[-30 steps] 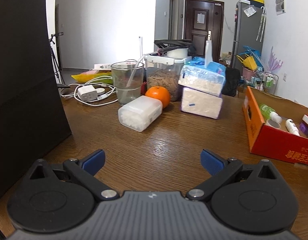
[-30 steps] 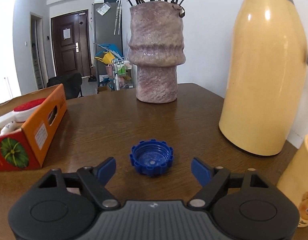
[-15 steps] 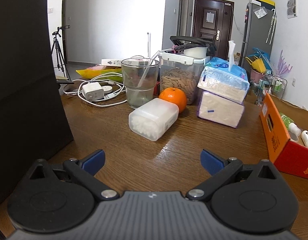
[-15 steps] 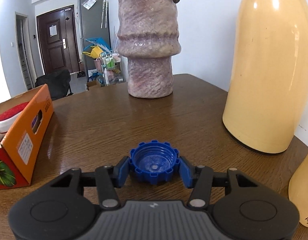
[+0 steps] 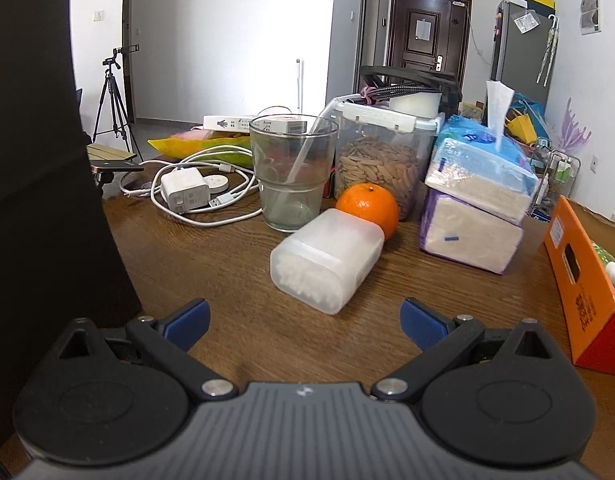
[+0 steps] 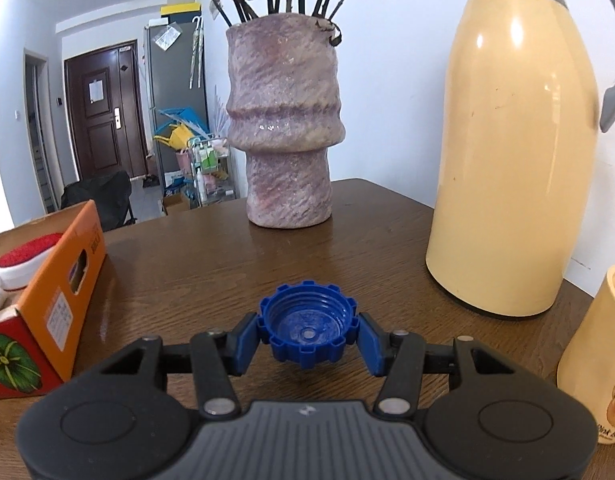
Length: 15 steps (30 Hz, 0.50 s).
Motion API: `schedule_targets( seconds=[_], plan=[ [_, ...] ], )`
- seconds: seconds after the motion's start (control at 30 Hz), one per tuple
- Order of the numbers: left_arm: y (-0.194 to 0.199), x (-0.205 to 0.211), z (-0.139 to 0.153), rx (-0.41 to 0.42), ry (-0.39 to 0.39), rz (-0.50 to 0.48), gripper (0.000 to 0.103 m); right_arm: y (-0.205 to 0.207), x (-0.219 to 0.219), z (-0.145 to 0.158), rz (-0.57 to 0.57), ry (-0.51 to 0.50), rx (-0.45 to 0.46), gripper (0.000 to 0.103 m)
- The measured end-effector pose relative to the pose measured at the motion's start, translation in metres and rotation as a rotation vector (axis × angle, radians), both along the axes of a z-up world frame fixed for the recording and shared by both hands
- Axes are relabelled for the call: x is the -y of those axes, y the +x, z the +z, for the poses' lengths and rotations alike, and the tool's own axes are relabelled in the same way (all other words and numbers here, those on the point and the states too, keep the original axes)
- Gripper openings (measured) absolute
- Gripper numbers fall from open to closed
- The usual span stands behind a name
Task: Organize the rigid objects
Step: 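Grasp the white plastic container with the left tool while the right tool grasps the blue bottle cap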
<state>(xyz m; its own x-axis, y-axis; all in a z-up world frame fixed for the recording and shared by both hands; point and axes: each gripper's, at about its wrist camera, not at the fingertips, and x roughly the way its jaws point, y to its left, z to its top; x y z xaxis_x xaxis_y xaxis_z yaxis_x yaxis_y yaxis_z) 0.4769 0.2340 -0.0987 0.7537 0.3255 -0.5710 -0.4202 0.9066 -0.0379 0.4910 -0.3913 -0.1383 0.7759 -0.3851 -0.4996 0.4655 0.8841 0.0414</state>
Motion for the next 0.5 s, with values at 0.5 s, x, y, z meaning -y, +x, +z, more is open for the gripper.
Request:
schedule_targets(
  seconds=[0.5],
  plan=[
    [0.034,-0.029,-0.003,0.011,-0.007,-0.061,0.103,-0.019,-0.039,0.005,0.011,-0.024,0.06,0.052]
  ],
)
